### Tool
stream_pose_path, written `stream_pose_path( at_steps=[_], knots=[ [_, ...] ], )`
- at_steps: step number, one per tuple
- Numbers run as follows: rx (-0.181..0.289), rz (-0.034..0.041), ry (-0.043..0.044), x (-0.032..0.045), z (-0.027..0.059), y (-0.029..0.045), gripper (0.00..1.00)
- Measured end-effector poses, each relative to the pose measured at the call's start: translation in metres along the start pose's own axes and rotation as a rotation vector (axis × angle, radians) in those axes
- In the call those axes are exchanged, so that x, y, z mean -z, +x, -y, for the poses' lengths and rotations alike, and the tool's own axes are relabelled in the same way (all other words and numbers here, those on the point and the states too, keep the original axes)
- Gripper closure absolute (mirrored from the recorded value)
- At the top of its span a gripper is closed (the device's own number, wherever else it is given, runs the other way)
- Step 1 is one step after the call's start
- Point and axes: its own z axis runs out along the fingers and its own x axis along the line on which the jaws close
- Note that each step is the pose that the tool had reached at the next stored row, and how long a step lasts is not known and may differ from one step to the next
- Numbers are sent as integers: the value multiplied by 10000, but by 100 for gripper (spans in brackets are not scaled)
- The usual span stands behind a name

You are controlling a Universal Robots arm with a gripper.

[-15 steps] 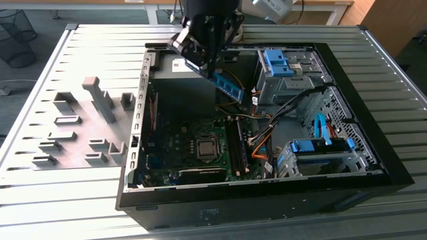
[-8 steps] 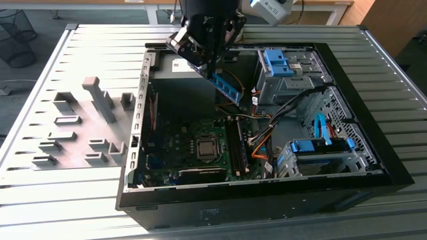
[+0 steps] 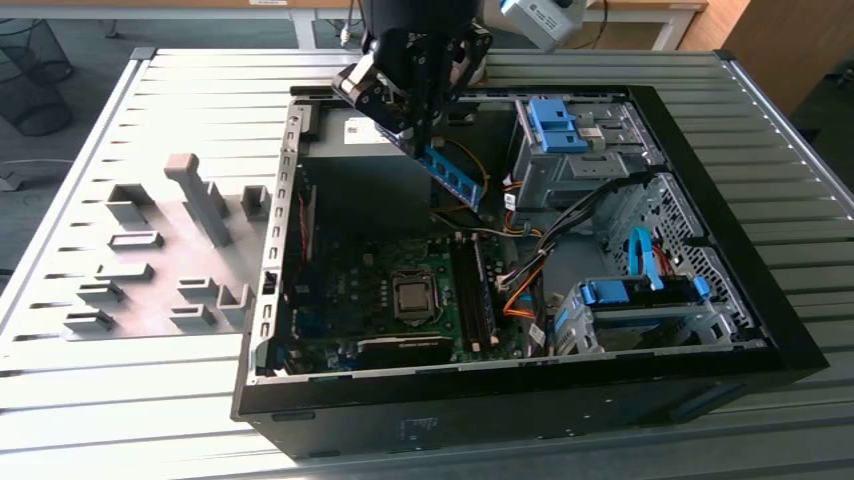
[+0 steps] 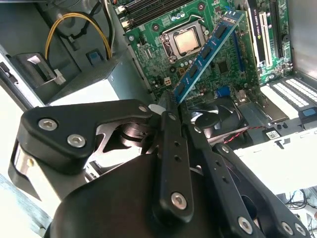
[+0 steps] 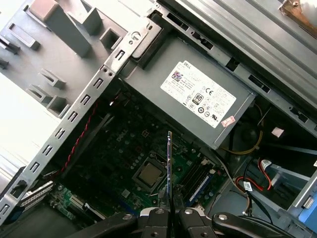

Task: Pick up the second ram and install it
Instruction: 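Insert the second ram into the second slot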

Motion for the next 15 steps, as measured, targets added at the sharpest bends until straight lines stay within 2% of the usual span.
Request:
stream_pose_path(
  at_steps=[7, 15],
  knots=[
    [-126, 3, 2, 0, 0, 0, 86],
    [-1529, 41, 24, -16, 1, -1, 86]
  ],
)
